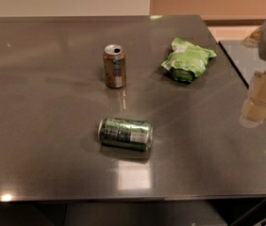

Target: Place green can upright

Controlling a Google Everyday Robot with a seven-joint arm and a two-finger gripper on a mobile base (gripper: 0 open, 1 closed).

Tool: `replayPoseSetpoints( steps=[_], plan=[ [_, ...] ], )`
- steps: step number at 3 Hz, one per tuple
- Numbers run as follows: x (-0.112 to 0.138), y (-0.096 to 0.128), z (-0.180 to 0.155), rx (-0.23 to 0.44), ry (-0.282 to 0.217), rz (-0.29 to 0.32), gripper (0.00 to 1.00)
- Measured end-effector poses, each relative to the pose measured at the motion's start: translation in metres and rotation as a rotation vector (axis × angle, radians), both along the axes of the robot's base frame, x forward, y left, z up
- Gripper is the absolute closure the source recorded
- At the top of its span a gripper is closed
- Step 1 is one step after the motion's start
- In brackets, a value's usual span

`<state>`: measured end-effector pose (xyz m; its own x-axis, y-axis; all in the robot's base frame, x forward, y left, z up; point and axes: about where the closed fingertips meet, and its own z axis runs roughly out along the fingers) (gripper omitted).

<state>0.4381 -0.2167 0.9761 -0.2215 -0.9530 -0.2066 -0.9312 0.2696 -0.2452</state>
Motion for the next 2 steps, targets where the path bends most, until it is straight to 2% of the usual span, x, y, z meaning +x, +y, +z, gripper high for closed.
replayPoseSetpoints(
  steps=[1, 2],
  plan=[
    [0.0, 0.0, 0.0, 0.0, 0.0, 0.0, 0.0],
    [0.007, 0.028, 0.005, 0.047, -0.015, 0.003, 0.0]
  ],
)
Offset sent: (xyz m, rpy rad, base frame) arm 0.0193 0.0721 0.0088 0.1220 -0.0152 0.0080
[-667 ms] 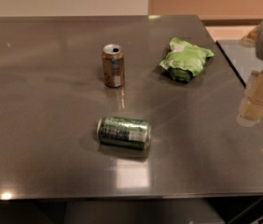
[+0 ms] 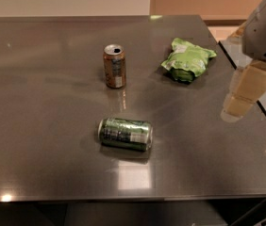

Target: Place green can upright

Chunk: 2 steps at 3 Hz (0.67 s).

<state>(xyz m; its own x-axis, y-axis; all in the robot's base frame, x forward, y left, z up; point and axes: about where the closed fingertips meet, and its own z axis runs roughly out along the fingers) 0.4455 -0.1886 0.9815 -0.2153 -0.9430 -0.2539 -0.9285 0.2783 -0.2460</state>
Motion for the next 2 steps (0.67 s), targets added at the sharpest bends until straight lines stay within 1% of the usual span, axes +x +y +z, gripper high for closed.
replayPoseSetpoints(
  steps=[1, 2],
  plan=[
    [0.003, 0.046, 0.004, 0.054, -0.026, 0.04, 0.0],
    [0.003, 0.091, -0.001, 0.074, -0.032, 0.078, 0.0]
  ],
)
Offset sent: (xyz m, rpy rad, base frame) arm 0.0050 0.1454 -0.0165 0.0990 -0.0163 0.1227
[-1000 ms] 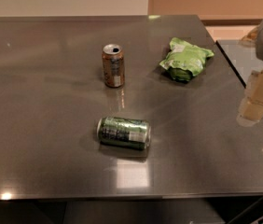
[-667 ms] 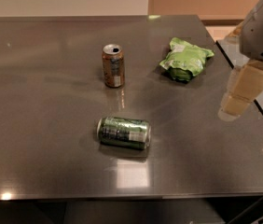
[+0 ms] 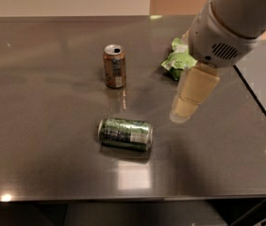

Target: Place green can upright

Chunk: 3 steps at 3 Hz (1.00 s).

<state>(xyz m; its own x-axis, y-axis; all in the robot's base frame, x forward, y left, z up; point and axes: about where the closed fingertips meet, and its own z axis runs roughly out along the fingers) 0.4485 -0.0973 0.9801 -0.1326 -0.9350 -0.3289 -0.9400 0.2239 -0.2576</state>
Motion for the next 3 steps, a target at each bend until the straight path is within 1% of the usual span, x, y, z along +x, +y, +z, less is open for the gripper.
replayPoseSetpoints(
  steps=[1, 2, 3],
  plan=[
    [-0.006, 0.045, -0.014, -0.022, -0.001, 0.046, 0.0],
    [-0.011, 0.083, -0.039, -0.077, 0.016, 0.079, 0.0],
    [-0.016, 0.125, -0.077, -0.167, 0.073, 0.126, 0.0]
  ],
)
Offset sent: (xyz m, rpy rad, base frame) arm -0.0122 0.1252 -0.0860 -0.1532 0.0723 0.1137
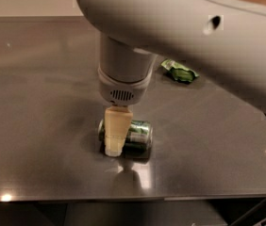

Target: Place green can upright

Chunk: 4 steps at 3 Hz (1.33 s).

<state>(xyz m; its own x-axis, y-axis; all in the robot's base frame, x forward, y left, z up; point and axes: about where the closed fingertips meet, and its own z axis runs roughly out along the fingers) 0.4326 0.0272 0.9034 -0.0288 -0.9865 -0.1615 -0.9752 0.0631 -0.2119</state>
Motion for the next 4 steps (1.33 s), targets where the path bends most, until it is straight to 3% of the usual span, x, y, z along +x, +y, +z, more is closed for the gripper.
replayPoseSetpoints(
  steps=[2, 4],
  plan=[
    [-0.003, 0.012, -0.031, -0.069, 0.114, 0.008, 0.0],
    [-0.003, 0.008, -0.052, -0.052, 0.153, -0.045, 0.0]
  ],
)
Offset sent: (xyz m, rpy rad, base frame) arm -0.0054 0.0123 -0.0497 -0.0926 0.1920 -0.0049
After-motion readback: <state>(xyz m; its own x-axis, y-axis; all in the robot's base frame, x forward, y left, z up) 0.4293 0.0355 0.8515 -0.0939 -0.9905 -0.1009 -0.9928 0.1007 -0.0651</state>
